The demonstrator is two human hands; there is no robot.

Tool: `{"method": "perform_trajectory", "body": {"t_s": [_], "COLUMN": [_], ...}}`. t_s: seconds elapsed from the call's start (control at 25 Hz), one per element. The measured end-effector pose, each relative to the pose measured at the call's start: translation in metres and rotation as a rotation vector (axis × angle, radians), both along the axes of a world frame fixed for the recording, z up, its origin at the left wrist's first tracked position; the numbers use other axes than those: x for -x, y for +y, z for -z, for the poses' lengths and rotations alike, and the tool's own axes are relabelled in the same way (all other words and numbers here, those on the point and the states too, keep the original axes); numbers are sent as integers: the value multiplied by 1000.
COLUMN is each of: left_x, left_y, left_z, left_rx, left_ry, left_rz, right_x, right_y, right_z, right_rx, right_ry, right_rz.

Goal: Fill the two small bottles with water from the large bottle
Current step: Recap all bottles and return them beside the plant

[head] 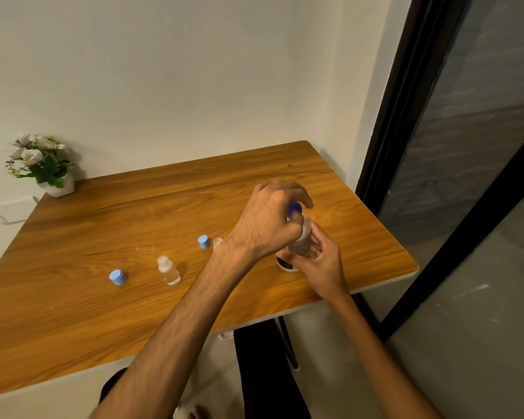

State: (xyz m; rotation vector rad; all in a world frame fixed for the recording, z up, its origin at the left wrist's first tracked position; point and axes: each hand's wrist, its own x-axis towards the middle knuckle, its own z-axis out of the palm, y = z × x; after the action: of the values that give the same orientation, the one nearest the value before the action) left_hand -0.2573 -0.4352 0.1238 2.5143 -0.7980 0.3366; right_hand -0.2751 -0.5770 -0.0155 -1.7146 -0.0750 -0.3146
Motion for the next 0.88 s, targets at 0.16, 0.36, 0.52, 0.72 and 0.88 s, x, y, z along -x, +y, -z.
{"method": "perform_trajectory", "body": {"t_s": [0.16, 0.36, 0.52, 0.72, 0.88], "left_x": [-1, 1, -2, -3, 2], "left_y": [-3, -1, -3, -1, 1], "left_z": [6, -1, 5, 7, 5], "left_rx": [31, 49, 81, 78, 133], "left_ry": [-12, -2, -40, -38, -87], "left_rz": [-142, -7, -133, -113, -143], "right_x": [1, 0, 0, 3, 18], "right_y": [-1, -3, -3, -5, -6], "right_z": [-1, -4, -4, -12, -41], "right_rx": [-8, -7, -5, 55, 67], "right_ry": [42, 54, 81, 119, 87], "right_rz": [-6, -21, -24, -45, -3]}}
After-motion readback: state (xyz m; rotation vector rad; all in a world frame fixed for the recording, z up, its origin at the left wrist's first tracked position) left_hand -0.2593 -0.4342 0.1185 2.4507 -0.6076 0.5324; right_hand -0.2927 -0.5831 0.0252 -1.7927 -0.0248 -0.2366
